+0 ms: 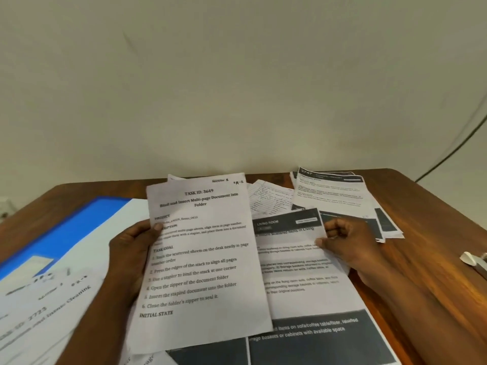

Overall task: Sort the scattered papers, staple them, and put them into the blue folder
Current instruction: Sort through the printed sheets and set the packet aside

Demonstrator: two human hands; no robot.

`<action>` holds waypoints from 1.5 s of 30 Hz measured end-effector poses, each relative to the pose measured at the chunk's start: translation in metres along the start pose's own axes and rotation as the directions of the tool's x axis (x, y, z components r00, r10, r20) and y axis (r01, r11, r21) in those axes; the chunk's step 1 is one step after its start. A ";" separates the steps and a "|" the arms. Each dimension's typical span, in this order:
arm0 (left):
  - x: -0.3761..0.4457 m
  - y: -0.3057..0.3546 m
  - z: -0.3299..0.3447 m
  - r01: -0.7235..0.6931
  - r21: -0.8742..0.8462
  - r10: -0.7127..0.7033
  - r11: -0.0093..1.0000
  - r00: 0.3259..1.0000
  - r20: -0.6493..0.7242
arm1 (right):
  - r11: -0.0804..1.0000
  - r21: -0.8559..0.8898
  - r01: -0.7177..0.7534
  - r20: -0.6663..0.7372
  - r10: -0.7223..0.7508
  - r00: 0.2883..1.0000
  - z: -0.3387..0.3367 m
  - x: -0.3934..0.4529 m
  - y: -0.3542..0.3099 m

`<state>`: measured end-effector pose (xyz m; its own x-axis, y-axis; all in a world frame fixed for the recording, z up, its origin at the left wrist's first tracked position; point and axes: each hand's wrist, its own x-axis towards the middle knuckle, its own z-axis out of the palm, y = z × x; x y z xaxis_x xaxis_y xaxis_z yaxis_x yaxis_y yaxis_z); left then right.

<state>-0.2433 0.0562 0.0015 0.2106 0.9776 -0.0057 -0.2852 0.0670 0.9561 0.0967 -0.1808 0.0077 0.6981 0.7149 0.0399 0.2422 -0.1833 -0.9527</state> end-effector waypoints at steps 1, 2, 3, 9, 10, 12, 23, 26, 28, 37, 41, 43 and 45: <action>0.000 0.000 0.000 0.002 -0.007 -0.002 1.000 1.000 0.000 | 1.000 0.010 0.002 -0.003 -0.002 1.000 0.000 -0.001 0.000; 0.000 -0.001 0.000 0.005 -0.010 -0.005 1.000 1.000 0.001 | 1.000 0.012 0.005 -0.008 -0.005 1.000 0.000 -0.001 0.000; 0.000 -0.001 0.000 0.008 -0.015 -0.008 1.000 1.000 0.002 | 1.000 0.015 0.008 -0.016 -0.007 1.000 0.000 -0.001 0.001; 0.001 -0.003 0.001 0.011 -0.011 -0.011 1.000 1.000 -0.007 | 0.994 0.103 0.034 -0.081 -0.025 0.996 0.005 0.002 0.003; 0.001 -0.003 0.001 0.015 -0.010 -0.015 1.000 1.000 -0.007 | 0.990 0.133 0.044 -0.092 -0.032 0.995 0.006 0.003 0.003; 0.000 -0.002 0.002 0.021 -0.010 -0.021 1.000 1.000 -0.012 | 0.979 0.192 0.064 -0.124 -0.040 0.992 0.006 0.004 0.001; 0.000 -0.001 0.001 0.024 0.007 -0.024 1.000 1.000 0.006 | 0.884 0.466 0.016 -0.156 0.064 0.986 -0.010 0.002 -0.025; 0.000 -0.001 0.000 0.035 0.001 -0.035 0.999 0.999 0.015 | 0.833 0.554 0.018 -0.158 0.084 0.984 -0.015 0.002 -0.030; -0.002 0.000 0.001 0.042 -0.004 -0.042 0.999 0.999 0.013 | 0.809 0.587 0.023 -0.156 0.086 0.984 -0.017 0.003 -0.031; -0.002 0.001 0.000 0.027 -0.002 -0.027 1.000 0.999 0.027 | 0.829 0.555 0.070 -0.182 0.039 0.983 -0.018 0.002 -0.037; -0.002 -0.001 0.002 0.002 0.010 -0.002 1.000 0.999 0.033 | 0.843 0.523 0.127 -0.199 -0.025 0.980 -0.018 0.000 -0.045; -0.003 0.000 0.003 -0.007 0.012 0.007 1.000 0.999 0.031 | 0.854 0.497 0.155 -0.198 -0.063 0.978 -0.016 -0.002 -0.050; -0.004 0.001 0.004 -0.005 0.009 0.005 1.000 1.000 0.028 | 0.860 0.476 0.185 -0.192 -0.103 0.976 -0.013 -0.001 -0.054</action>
<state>-0.2404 0.0512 0.0040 0.2355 0.9719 0.0073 -0.2775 0.0600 0.9588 0.0913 -0.1807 0.0631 0.7856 0.5871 0.1952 0.0165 0.2954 -0.9552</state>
